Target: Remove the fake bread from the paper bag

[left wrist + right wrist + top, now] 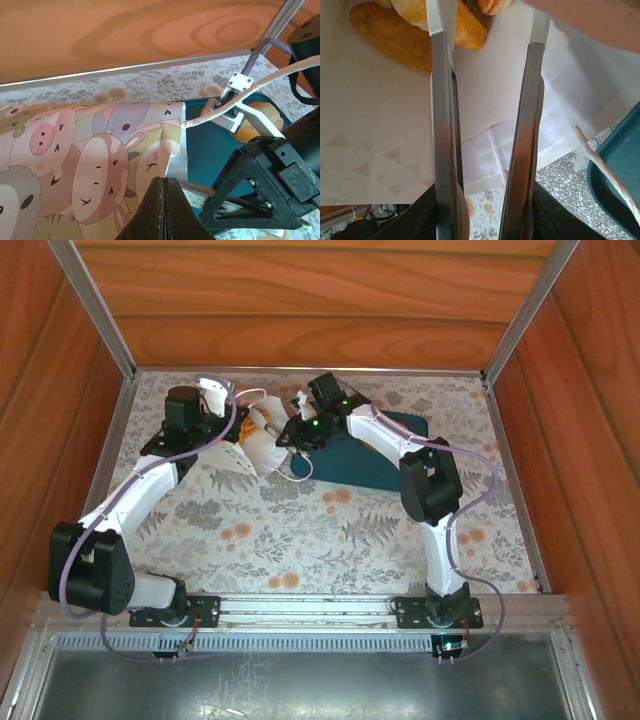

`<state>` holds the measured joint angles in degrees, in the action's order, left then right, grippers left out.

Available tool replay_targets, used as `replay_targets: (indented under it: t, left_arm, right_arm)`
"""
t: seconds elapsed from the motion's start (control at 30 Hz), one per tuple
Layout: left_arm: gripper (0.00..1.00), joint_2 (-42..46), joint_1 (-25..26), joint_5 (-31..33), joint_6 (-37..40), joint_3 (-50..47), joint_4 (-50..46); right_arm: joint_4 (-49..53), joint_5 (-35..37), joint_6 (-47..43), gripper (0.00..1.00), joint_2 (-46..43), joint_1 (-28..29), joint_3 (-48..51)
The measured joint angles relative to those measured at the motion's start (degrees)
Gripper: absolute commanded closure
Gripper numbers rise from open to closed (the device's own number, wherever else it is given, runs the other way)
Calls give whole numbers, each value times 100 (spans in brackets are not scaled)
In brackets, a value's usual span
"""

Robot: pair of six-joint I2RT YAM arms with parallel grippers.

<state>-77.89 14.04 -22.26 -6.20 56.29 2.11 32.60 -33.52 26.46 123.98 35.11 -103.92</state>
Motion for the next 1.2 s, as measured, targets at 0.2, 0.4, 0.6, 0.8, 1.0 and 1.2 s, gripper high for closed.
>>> replay_targets:
  t: [0.2,0.4,0.6,0.8,1.0,1.2]
  left_arm:
    - [100,0,0,7,0,0,0]
    - [100,0,2,109,7,0,7]
    - [100,2,13,282,63,0,50]
    - [100,22,35,599,310,0,94]
    - [100,87,186,1191,896,0,116]
    - [100,153,428,1858,1569,0,118]
  right_arm:
    - [138,52,-92,71,87,11,-214]
    - [184,203,-144,84,52,11,-157]
    - [184,310,-146,90,-195,13,83]
    - [179,352,-17,92,-758,15,498]
    - [166,367,201,92,-1298,15,846]
    - [149,402,404,94,-1663,13,1054]
